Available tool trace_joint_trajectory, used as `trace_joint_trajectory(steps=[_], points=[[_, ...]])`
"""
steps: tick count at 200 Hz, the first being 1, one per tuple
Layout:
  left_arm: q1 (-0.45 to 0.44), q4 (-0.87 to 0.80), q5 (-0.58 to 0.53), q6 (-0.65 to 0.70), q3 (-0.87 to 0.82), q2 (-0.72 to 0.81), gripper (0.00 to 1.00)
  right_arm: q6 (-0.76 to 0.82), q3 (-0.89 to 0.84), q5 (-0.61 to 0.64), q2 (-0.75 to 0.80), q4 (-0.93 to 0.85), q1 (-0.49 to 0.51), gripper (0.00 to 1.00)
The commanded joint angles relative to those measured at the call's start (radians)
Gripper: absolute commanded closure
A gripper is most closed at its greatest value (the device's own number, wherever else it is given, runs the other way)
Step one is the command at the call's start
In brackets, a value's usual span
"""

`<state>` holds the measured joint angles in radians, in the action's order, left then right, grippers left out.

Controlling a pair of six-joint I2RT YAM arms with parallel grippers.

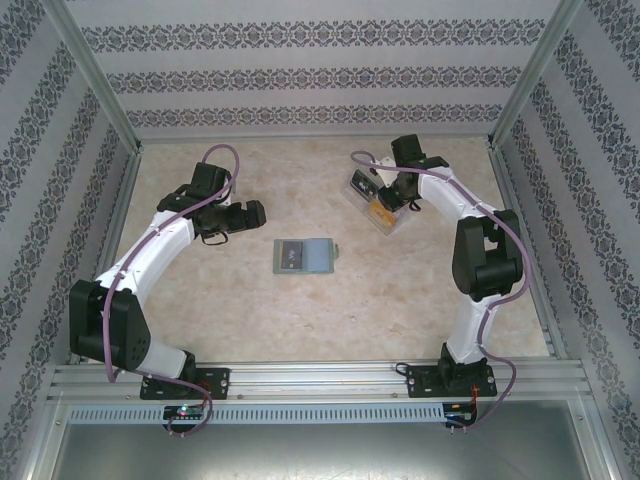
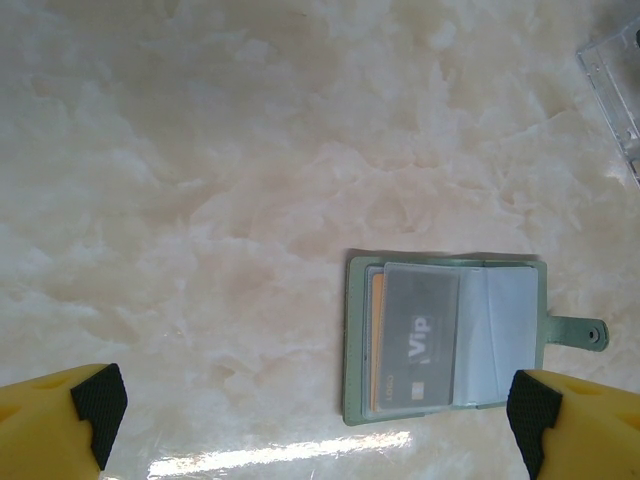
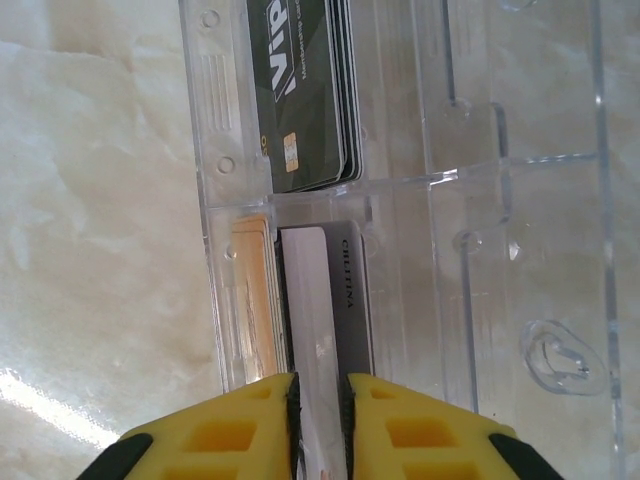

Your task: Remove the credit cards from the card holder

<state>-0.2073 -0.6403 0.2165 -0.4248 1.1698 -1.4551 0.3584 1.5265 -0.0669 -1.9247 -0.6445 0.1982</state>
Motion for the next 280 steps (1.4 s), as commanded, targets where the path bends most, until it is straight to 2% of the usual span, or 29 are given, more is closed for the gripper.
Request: trace_joint_trajectory(steps=[1, 48, 68, 125, 163, 193, 234, 280], points=[[0.010, -0.030, 0.004, 0.015, 0.028, 0.004, 0.00, -0.047, 0.004, -0.004, 0.065, -0.002, -0.006, 0.77], [0.017, -0.015, 0.001, -0.012, 0.015, 0.013, 0.00, -0.219, -0.050, -0.024, 0.219, 0.023, 0.011, 0.57], [0.018, -0.008, 0.004, -0.025, 0.010, 0.013, 0.00, -0.317, -0.102, 0.015, 0.293, 0.039, 0.054, 0.50], [0.026, 0.017, -0.013, -0.057, -0.018, 0.033, 0.00, -0.667, -0.266, 0.053, 0.426, 0.143, 0.302, 0.35], [0.057, 0.038, -0.011, -0.089, -0.037, 0.050, 0.01, -0.869, -0.280, 0.035, 0.315, 0.225, 0.445, 0.35], [0.076, 0.053, 0.008, -0.101, -0.048, 0.053, 0.01, -0.940, -0.210, 0.018, 0.154, 0.239, 0.522, 0.36], [0.087, 0.050, 0.017, -0.103, -0.049, 0.042, 0.01, -0.921, -0.074, 0.110, -0.019, 0.160, 0.593, 0.41], [0.092, 0.063, 0.042, -0.109, -0.061, 0.029, 0.01, -0.902, -0.012, 0.154, -0.112, 0.097, 0.603, 0.43]])
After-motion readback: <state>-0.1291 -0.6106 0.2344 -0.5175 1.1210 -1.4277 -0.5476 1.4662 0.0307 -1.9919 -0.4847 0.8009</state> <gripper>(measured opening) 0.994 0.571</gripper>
